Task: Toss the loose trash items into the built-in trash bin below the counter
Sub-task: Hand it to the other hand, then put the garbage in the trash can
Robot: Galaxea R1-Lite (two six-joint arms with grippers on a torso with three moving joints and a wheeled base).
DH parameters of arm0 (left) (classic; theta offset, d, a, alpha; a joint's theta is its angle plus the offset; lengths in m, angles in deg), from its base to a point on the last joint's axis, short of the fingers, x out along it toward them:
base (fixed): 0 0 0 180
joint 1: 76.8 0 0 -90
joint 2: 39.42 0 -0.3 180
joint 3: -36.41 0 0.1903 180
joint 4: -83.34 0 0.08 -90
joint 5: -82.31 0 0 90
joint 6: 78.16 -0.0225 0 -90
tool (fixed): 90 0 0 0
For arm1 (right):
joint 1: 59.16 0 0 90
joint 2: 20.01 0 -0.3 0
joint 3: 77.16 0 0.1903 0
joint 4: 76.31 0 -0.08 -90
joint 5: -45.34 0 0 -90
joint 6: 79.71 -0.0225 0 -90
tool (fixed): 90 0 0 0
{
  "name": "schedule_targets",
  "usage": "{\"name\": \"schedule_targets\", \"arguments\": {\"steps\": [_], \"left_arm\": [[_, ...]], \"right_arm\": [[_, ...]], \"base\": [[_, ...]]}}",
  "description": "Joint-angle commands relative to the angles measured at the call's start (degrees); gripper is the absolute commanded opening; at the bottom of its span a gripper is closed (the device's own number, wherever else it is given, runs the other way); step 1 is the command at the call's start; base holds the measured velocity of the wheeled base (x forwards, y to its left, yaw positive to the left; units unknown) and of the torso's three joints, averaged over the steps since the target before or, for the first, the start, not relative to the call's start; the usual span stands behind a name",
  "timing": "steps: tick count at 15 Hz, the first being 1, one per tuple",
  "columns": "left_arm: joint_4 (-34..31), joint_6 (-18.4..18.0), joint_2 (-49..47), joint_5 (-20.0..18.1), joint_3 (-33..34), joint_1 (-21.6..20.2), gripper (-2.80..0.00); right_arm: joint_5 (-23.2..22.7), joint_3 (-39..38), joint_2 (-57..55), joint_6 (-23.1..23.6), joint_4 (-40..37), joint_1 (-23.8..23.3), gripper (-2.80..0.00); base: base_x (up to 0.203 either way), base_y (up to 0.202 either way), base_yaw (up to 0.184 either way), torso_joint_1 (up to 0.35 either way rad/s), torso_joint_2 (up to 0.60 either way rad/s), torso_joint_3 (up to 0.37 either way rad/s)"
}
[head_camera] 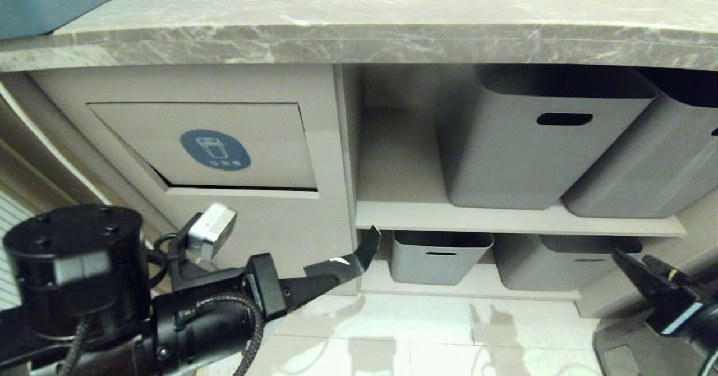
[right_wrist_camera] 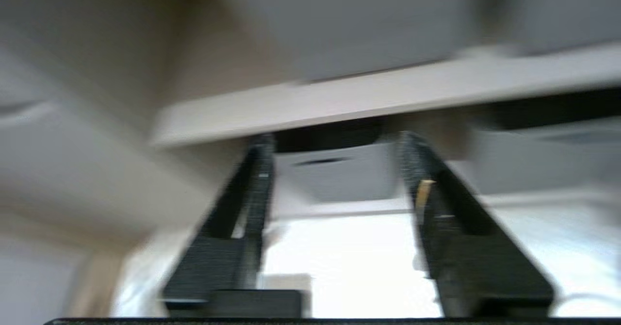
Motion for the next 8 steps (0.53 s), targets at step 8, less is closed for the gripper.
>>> {"name": "schedule_targets", "arguments": {"steps": [8], "left_arm": [[-0.1, -20.0, 4.6, 0.7, 1.9, -8.2, -2.8]], "right_arm": [[-0.2, -1.2, 49.4, 14.7, -48.3, -14.3, -2.8]], "base": [[0.0, 0.0, 0.0, 0.0, 0.0, 0.0]]}}
